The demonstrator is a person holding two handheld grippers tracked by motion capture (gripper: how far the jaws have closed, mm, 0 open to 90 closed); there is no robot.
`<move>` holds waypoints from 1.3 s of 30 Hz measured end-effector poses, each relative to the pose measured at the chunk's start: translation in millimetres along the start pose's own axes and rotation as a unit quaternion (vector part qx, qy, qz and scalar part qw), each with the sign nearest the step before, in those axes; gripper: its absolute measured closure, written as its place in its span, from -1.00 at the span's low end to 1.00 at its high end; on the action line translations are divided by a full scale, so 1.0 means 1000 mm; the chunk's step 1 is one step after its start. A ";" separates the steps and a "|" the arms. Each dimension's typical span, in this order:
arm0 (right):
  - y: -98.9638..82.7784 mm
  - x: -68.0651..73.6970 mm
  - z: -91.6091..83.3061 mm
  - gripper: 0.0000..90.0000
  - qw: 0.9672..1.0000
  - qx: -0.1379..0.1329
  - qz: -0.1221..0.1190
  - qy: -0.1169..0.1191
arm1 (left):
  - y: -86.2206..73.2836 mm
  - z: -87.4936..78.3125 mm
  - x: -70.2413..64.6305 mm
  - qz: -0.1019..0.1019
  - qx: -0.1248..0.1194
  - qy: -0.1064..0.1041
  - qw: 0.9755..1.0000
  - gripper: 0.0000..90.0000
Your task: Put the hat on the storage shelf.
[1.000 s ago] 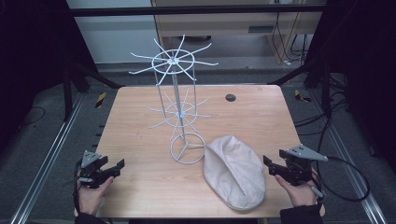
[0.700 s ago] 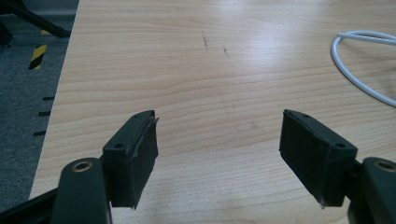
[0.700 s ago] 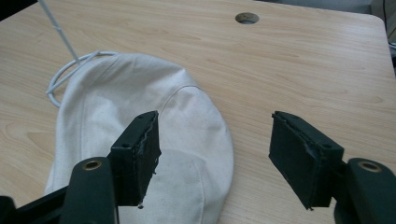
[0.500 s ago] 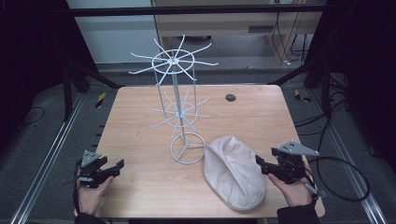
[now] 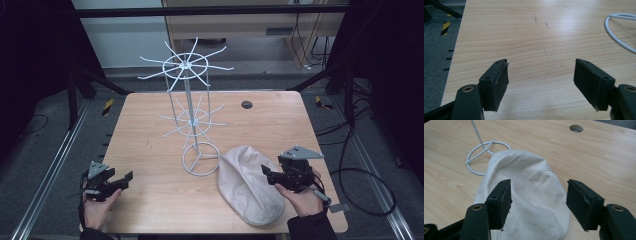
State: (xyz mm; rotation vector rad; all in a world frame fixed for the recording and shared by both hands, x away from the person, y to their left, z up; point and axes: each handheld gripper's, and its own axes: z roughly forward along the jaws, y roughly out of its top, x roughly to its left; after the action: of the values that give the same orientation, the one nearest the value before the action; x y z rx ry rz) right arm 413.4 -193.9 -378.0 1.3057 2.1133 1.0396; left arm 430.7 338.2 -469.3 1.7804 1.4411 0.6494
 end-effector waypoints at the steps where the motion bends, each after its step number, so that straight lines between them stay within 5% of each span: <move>1: 0.003 0.005 0.003 -0.17 1.000 0.006 -0.007 0.005 | 0.000 0.000 -0.001 -0.001 0.001 -0.002 1.000 -0.38; 23: 0.016 0.048 0.038 -0.14 0.997 0.048 -0.049 0.034 | 0.000 0.001 0.000 0.010 0.004 0.015 1.000 -0.36; 39: 0.008 0.054 0.067 -0.03 0.994 0.086 -0.056 0.026 | 0.001 0.001 0.001 0.007 0.005 0.015 1.000 -0.34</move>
State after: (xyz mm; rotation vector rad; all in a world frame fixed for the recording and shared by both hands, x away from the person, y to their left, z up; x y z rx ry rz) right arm 439.4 -119.2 -412.2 1.2323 2.3298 0.8717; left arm 432.0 338.6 -469.4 1.7982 1.4558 0.6809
